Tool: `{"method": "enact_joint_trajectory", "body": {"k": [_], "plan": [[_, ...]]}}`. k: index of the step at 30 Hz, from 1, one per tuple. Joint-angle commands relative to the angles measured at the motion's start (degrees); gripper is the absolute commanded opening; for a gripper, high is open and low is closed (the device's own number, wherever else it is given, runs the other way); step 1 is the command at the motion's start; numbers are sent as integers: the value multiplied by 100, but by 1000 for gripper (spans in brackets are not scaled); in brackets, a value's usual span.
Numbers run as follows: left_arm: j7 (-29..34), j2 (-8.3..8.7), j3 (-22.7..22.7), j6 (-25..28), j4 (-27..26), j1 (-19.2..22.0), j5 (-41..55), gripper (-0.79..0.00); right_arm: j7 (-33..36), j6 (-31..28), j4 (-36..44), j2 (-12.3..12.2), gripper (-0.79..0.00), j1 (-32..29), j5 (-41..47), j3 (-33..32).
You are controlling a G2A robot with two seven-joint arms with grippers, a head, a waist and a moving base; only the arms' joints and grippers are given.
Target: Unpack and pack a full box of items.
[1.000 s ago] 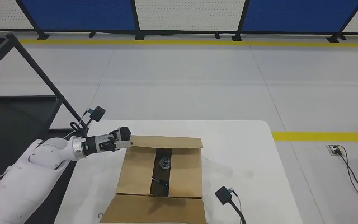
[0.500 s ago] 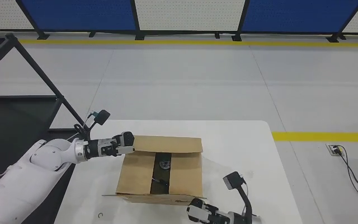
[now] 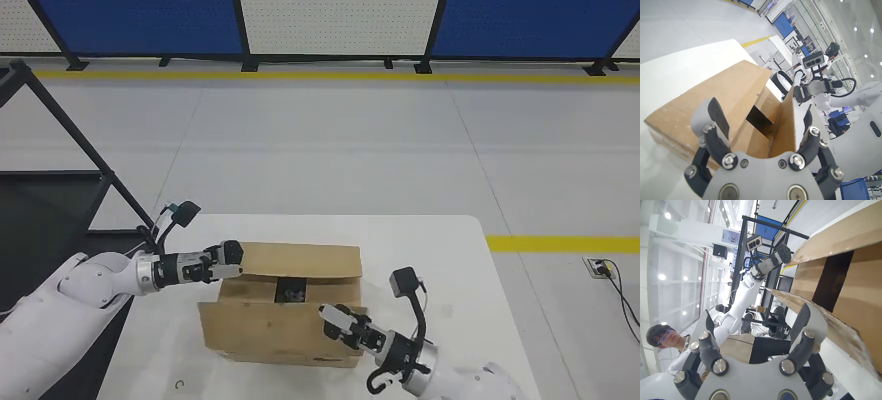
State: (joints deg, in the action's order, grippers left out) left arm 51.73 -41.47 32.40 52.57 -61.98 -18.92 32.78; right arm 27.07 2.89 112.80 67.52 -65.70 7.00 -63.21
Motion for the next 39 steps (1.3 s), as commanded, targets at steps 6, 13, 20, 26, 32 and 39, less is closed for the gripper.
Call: {"method": "enact_joint_trajectory", "body": {"k": [6,13,20,26,32,39], "plan": [[5,40,-155,-6,4,44,60,0,-378,-34,-473,103,0,345,37,192],[7,69,-280,-8,-6,107,121,0,-826,-25,-805,178,0,484,-35,227],[56,85,-395,-56,4,181,167,0,-1223,-81,-1090,264,0,586,56,262],[113,83,-488,-114,9,252,207,0,-1298,53,-1233,320,0,678,135,275],[109,77,-558,-109,52,305,272,0,-1169,297,-1422,372,0,813,209,339],[52,72,-574,-53,113,297,689,0,-1094,452,-1552,423,0,908,273,352]]}}
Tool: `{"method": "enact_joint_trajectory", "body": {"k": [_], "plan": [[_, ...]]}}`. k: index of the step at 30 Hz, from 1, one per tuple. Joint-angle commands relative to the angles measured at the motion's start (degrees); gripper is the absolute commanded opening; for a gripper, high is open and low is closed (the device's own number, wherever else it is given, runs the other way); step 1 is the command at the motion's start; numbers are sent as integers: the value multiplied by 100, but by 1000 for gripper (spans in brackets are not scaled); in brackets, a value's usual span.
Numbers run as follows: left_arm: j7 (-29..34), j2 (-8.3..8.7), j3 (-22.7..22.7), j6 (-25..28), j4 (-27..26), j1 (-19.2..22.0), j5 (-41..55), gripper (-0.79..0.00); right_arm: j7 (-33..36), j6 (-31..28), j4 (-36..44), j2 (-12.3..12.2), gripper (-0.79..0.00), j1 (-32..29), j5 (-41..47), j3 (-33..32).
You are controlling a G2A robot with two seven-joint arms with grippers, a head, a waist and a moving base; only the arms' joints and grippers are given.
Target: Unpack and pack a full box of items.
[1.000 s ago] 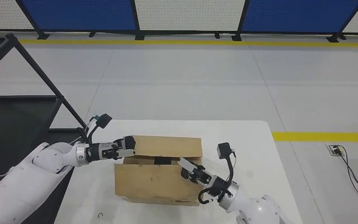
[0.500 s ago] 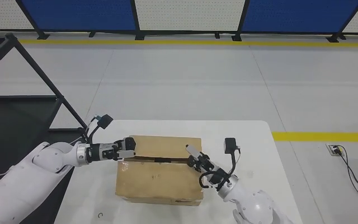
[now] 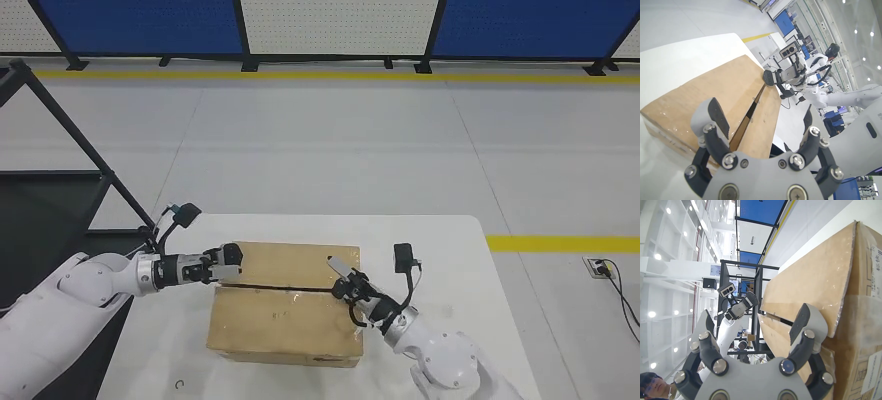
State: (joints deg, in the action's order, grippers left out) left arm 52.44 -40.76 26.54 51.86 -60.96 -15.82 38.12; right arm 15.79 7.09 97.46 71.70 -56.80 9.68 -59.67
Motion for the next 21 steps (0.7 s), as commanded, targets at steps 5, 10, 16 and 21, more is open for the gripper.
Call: {"method": "enact_joint_trajectory", "body": {"k": [5,10,16,21], "plan": [[297,-9,162,-299,285,-107,1361,0,191,153,-108,33,0,96,21,10],[385,-17,198,-386,318,-105,1540,0,407,220,-172,61,0,161,75,48],[385,-17,198,-386,318,-105,1540,0,492,241,-174,61,0,183,75,53],[372,-10,259,-533,101,-182,1426,0,492,241,-174,61,0,183,75,53]]}}
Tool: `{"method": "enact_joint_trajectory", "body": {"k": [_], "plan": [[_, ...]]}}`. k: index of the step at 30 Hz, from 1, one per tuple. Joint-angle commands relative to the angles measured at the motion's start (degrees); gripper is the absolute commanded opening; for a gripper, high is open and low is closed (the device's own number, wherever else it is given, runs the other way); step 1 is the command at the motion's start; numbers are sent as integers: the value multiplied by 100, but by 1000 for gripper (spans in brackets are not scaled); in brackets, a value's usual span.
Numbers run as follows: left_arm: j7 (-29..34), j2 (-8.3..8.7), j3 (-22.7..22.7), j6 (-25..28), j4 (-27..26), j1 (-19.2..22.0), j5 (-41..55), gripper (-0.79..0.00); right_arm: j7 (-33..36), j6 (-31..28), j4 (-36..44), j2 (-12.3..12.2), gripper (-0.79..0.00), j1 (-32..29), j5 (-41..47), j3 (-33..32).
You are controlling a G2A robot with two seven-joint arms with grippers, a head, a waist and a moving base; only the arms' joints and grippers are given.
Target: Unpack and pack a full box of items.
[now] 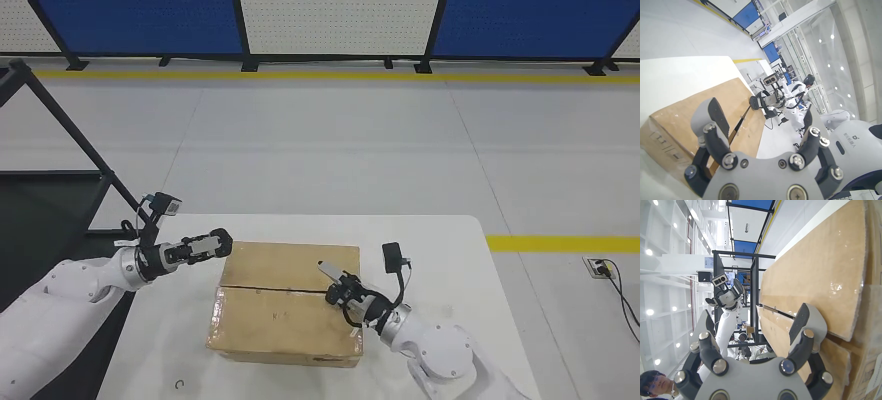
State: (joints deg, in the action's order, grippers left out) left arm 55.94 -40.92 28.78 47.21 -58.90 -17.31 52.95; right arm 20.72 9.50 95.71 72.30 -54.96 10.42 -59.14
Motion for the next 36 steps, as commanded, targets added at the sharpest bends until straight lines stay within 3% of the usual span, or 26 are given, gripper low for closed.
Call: {"method": "enact_joint_trajectory", "body": {"k": [1,8,12,36], "plan": [[29,17,84,-151,-152,-67,-44,0,-12,-10,7,1,0,-28,-13,6],[956,91,370,-1126,-346,-189,244,0,17,-94,-14,39,0,-38,5,28],[1272,91,469,-1414,-324,-242,101,0,3,-97,-75,68,0,16,39,36],[1555,-235,788,-1938,-142,-421,-624,0,142,-217,-214,163,0,45,158,-98]]}}
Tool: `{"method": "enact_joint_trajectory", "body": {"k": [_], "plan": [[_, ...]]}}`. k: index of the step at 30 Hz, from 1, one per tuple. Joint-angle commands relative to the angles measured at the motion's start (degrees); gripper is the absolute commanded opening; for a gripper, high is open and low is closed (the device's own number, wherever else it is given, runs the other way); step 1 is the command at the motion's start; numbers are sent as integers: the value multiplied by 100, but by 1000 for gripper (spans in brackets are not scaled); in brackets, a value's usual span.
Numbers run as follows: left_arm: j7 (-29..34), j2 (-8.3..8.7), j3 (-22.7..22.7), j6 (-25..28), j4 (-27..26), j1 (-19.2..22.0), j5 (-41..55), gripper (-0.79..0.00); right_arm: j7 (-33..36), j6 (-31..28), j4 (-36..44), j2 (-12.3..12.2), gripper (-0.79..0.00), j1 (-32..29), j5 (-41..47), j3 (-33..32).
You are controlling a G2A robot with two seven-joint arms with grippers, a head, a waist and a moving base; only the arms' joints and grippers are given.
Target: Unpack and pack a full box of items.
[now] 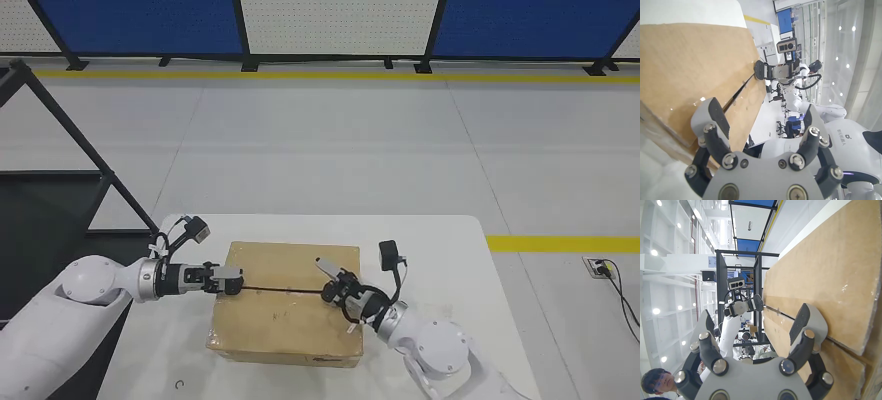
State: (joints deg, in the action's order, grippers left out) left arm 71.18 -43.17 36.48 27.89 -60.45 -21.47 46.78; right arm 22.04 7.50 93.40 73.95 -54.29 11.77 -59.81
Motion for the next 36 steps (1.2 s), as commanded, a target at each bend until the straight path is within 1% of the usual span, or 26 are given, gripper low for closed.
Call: {"method": "enact_joint_trajectory", "body": {"k": [1,7,13,17,25,28,32,36], "plan": [[55,-22,32,-27,37,-10,-29,0,23,-25,31,-6,0,-46,26,-64],[188,-100,100,-146,102,-14,-157,0,66,-104,145,-36,0,-244,72,-301],[255,-176,180,-209,167,-12,-257,0,39,-263,397,-91,0,-612,126,-665],[291,-221,242,-242,204,-19,-293,0,16,-339,598,-147,0,-982,132,-991],[417,-308,370,-298,287,-50,-274,0,-102,-426,883,-263,0,-1917,192,-1742],[461,-349,394,-319,302,-44,-308,0,-144,-487,773,-279,0,-2165,335,-1921],[517,-404,421,-351,338,-23,-374,0,-264,-650,501,-261,0,-2309,515,-1909],[556,-455,450,-369,389,-12,-439,0,-687,-1011,89,-191,0,-2319,807,-1751]]}}
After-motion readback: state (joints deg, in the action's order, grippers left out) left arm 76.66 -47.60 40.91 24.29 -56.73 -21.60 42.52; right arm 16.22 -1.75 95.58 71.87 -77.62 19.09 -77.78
